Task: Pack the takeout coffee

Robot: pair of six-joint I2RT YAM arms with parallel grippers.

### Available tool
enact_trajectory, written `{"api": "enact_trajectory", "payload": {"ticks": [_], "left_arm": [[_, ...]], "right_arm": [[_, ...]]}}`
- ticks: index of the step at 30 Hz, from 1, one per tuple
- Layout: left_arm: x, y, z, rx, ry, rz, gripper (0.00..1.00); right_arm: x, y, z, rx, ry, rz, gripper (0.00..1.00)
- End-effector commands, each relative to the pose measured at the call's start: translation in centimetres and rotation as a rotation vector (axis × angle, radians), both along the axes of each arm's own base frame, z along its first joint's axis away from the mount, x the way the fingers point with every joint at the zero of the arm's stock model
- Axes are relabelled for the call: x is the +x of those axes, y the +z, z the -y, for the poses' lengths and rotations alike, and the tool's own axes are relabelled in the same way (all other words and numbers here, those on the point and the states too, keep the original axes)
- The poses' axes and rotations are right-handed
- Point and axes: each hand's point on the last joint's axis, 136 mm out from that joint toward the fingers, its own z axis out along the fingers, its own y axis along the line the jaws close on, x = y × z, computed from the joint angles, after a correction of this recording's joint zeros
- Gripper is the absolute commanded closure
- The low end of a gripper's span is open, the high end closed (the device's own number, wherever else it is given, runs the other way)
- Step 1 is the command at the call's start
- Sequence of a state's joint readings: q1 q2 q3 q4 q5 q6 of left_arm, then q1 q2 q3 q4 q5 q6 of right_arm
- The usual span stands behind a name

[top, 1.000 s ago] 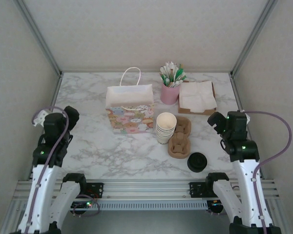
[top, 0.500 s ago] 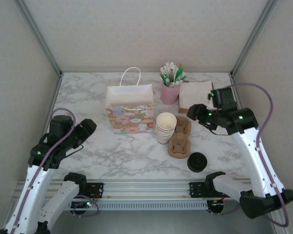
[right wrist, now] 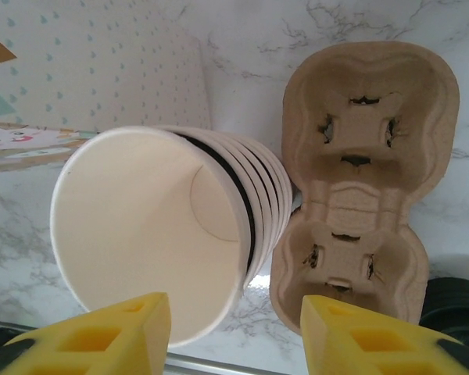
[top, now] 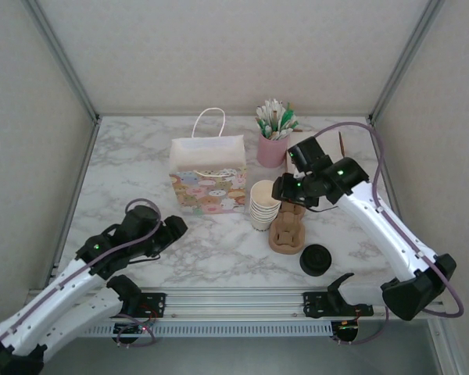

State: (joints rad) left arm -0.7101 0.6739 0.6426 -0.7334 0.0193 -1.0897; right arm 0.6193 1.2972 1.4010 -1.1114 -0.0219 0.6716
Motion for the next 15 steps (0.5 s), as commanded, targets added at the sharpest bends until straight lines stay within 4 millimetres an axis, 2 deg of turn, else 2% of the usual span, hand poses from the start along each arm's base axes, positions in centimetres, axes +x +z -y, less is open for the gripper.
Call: {"api": "enact_trajectory", "payload": {"ticks": [1, 4, 15], "left_arm": [[2.0, 1.8, 0.7, 0.004, 0.048, 0.098, 0.24], [2.6, 1.6, 2.4, -0.043, 0.047, 0.117, 0.24], [2.6, 1.1, 3.9, -0.023, 0.041, 0.137, 0.24]], "right_arm": [[0.7, 0.5, -0.1, -0.031, -0.014, 0.027, 0.56], [0.8, 0.2, -0.2, -0.049, -0.008, 0.028, 0.58], [1.1, -0.1, 0.0, -0.087, 0.002, 0.033, 0.66]]}}
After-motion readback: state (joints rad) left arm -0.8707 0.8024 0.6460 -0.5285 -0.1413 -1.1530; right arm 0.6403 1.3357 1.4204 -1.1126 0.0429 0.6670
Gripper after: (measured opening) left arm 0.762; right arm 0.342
